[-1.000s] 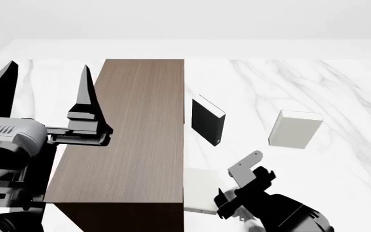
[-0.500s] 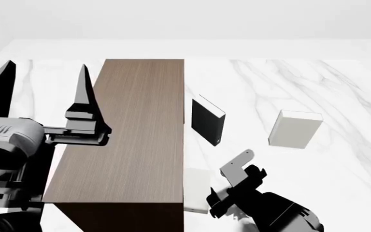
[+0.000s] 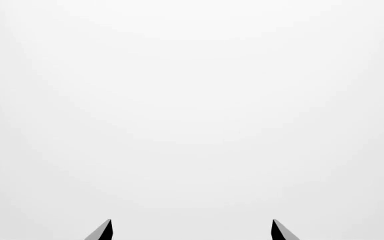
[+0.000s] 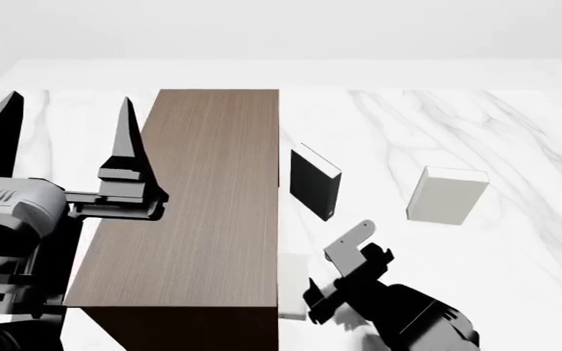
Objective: Pick up the book on the right and place it under the cabinet shelf.
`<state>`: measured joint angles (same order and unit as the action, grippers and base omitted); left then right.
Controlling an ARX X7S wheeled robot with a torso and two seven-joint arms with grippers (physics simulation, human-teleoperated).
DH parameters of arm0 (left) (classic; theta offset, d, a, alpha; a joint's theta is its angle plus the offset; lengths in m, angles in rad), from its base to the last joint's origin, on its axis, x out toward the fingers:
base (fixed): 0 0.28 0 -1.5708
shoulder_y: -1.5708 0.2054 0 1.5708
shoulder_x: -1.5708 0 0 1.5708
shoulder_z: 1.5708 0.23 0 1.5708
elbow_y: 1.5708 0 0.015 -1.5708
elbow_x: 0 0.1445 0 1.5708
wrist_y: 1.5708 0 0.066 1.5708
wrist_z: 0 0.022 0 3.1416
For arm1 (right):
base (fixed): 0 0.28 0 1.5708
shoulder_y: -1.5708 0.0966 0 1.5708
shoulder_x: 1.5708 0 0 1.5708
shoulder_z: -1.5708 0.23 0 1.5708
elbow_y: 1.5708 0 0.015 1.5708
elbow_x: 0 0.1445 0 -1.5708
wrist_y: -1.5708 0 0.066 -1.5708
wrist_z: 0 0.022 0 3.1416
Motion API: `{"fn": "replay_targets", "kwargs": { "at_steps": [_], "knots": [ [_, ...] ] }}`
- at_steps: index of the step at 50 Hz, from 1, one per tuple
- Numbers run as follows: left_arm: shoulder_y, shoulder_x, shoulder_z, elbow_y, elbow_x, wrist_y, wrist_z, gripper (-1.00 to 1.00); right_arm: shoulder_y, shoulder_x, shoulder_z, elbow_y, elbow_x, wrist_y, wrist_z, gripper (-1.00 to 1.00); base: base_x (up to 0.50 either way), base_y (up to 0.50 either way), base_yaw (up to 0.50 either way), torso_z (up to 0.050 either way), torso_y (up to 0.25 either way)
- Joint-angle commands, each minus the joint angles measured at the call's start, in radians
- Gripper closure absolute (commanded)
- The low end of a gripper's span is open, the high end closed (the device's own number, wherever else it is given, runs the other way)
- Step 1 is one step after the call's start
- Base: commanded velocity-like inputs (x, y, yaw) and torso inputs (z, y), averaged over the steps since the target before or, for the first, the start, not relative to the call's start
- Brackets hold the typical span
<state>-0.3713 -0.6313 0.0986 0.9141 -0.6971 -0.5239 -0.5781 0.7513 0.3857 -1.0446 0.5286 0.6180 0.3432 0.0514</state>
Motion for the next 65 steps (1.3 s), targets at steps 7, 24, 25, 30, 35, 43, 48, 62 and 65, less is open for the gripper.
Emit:
{"fn": "replay_targets", "kwargs": {
  "at_steps": [7, 24, 25, 30, 35, 43, 48, 62, 65],
  "knots": [
    [-0.001, -0.007, -0.002, 0.002, -0.008, 0.003, -0.006, -1.0, 0.02, -0.039, -0.004, 0.019, -0.003, -0.014, -0.022, -1.0, 0.0, 0.0, 0.0, 0.0, 0.0],
    [-0.003, -0.013, 0.001, 0.001, -0.011, 0.006, -0.011, -1.0, 0.036, -0.098, -0.008, 0.126, -0.022, -0.062, -0.054, -1.0, 0.0, 0.0, 0.0, 0.0, 0.0],
    [-0.003, -0.013, 0.001, 0.001, -0.011, 0.006, -0.011, -1.0, 0.037, -0.103, -0.007, 0.136, -0.023, -0.068, -0.057, -1.0, 0.0, 0.0, 0.0, 0.0, 0.0],
    [-0.002, -0.015, 0.002, 0.001, -0.011, 0.009, -0.012, -1.0, 0.039, -0.12, -0.009, 0.161, -0.027, -0.082, -0.068, -1.0, 0.0, 0.0, 0.0, 0.0, 0.0],
    [0.0, -0.017, 0.001, 0.001, -0.011, 0.012, -0.013, -1.0, 0.037, -0.126, -0.012, 0.161, -0.028, -0.084, -0.071, -1.0, 0.0, 0.0, 0.0, 0.0, 0.0],
    [0.0, -0.019, 0.0, 0.001, -0.013, 0.014, -0.015, -1.0, 0.032, -0.131, -0.018, 0.155, -0.029, -0.081, -0.075, -1.0, 0.0, 0.0, 0.0, 0.0, 0.0],
    [0.001, -0.021, -0.001, 0.0, -0.015, 0.017, -0.015, -1.0, 0.036, -0.138, -0.02, 0.161, -0.031, -0.084, -0.08, -1.0, 0.0, 0.0, 0.0, 0.0, 0.0],
    [0.003, -0.025, -0.001, -0.003, -0.017, 0.024, -0.016, -1.0, 0.043, -0.146, -0.023, 0.152, -0.03, -0.078, -0.083, -1.0, 0.0, 0.0, 0.0, 0.0, 0.0],
    [0.003, -0.026, 0.0, -0.004, -0.017, 0.025, -0.016, -1.0, 0.045, -0.15, -0.023, 0.161, -0.031, -0.083, -0.087, -1.0, 0.0, 0.0, 0.0, 0.0, 0.0]
  ]
}}
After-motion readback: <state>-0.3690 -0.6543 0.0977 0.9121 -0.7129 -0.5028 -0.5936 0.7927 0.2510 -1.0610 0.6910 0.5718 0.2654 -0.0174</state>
